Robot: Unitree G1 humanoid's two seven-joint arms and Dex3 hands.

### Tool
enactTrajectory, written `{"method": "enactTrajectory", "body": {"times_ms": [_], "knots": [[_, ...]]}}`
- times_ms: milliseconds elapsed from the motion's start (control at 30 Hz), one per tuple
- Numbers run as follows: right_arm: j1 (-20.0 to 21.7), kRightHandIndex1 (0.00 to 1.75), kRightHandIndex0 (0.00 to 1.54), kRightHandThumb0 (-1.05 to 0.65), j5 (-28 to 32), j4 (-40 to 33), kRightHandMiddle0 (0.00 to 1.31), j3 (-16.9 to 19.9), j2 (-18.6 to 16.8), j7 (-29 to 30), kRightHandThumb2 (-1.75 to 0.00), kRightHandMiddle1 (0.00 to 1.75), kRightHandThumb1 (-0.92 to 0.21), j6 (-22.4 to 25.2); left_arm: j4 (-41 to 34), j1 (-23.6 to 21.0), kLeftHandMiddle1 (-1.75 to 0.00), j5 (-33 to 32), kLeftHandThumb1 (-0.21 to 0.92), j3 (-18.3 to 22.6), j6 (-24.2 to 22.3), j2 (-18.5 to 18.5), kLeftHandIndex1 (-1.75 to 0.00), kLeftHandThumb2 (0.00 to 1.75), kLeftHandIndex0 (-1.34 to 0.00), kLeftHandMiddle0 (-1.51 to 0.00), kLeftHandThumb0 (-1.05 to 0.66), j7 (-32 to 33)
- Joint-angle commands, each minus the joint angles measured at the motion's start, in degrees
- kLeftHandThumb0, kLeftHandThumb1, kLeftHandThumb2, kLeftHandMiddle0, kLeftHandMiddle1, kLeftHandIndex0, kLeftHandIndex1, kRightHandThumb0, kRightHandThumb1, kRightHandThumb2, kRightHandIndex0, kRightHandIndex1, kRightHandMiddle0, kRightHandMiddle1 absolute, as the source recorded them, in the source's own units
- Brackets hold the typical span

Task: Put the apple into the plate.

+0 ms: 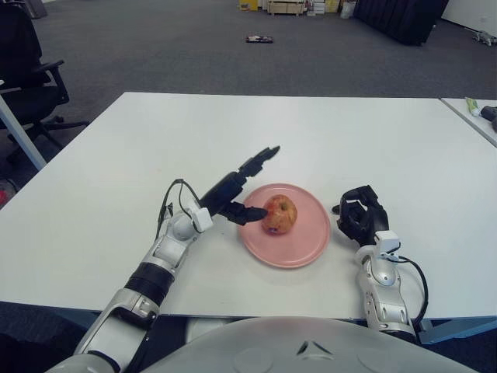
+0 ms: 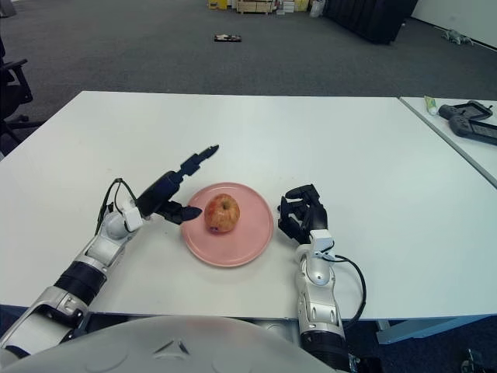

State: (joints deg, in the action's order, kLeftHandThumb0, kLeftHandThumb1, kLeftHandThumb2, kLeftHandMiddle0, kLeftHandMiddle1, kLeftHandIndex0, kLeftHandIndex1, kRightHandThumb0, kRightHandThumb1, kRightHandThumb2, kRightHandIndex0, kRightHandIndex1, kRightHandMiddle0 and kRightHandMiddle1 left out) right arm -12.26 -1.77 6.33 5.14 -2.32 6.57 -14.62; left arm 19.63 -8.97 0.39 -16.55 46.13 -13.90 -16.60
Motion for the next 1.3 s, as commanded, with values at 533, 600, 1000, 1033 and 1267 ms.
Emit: {"method": "enactTrajectory", "body": {"times_ms": [533,600,1000,1033,1267], "knots": [[0.5,1.40,0.58,-0.38,0.4,0.7,0.34,0.0,0.6,-0.1,-0.86,1.75,-0.68,0.5,-4.2,9.8,-0.96,-22.7,0.92,15.7,-15.9,9.8,-1.11,0.91,0.00,-0.12,-0.89,0.3],[0.6,1.40,0.58,-0.38,0.7,0.7,0.34,0.0,0.3,-0.1,-0.86,1.75,-0.68,0.3,-4.1,9.5,-1.16,-20.6,0.92,16.9,-15.7,11.7,-1.36,0.96,-0.18,-0.25,-0.84,3.7],[0.5,1.40,0.58,-0.38,0.4,0.3,0.34,-0.1,-0.3,0.7,-0.87,1.75,-0.67,-0.1,2.7,6.4,-1.73,-14.0,0.92,22.7,-12.4,17.0,-1.74,0.97,-0.62,-0.53,-0.56,13.6],[0.5,1.40,0.58,-0.38,0.3,0.2,0.34,-0.1,-0.3,0.7,-0.87,1.75,-0.67,-0.1,2.8,6.4,-1.74,-13.8,0.83,22.9,-12.6,17.2,-1.74,0.93,-0.52,-0.54,-0.49,13.8],[0.4,1.40,0.59,-0.38,-0.2,-0.1,0.34,-0.2,-0.2,1.0,-0.87,1.75,-0.67,0.2,2.4,7.3,-1.75,-14.1,0.72,23.3,-14.1,17.7,-1.75,0.83,-0.34,-0.62,-0.39,12.6]]}}
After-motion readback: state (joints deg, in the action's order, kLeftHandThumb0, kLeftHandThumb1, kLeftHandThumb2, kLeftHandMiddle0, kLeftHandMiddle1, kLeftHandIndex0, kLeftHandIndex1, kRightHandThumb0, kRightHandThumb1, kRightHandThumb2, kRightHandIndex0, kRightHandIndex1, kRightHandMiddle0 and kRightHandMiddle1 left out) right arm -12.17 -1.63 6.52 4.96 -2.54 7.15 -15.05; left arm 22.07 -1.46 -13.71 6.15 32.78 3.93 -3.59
